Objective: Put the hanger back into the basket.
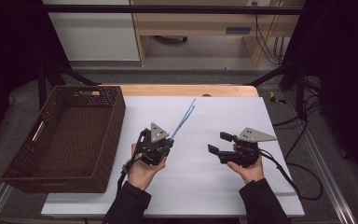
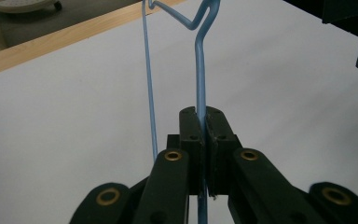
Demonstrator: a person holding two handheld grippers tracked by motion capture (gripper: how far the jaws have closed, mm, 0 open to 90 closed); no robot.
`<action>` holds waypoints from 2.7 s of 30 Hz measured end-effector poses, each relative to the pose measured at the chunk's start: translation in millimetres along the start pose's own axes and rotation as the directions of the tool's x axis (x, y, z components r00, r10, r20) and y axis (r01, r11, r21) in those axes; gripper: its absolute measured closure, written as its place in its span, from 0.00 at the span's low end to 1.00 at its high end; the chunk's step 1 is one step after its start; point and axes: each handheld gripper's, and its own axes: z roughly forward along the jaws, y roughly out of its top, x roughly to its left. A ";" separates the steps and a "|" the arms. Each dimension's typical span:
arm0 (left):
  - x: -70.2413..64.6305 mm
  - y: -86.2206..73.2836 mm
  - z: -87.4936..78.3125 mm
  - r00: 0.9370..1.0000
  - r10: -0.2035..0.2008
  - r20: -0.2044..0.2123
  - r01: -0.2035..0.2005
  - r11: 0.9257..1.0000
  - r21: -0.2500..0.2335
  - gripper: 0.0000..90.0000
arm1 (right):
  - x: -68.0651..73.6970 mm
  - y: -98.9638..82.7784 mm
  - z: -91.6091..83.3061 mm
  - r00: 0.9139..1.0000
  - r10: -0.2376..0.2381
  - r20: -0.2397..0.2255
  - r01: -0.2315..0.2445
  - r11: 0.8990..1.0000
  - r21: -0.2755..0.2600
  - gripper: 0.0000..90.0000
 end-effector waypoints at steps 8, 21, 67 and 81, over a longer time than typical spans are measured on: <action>5.3 10.5 -10.4 0.996 0.034 0.086 -0.034 0.999 -0.002 0.97 | -5.1 -10.2 -13.6 0.999 -0.012 0.052 0.009 0.999 0.051 0.14; 23.0 23.7 -38.8 0.983 0.107 0.150 -0.110 0.994 0.014 0.97 | -12.5 -24.7 -38.1 0.995 0.005 0.099 -0.012 0.997 0.074 0.07; 120.3 39.2 -133.3 0.980 0.122 0.161 -0.121 0.993 -0.014 0.97 | -21.3 -38.6 -60.5 0.988 0.018 0.153 -0.031 0.996 0.084 0.03; 175.8 22.8 -172.2 0.993 0.072 0.093 -0.066 0.995 -0.069 0.97 | -21.2 -40.3 -60.0 0.988 0.017 0.154 -0.032 0.995 0.095 0.03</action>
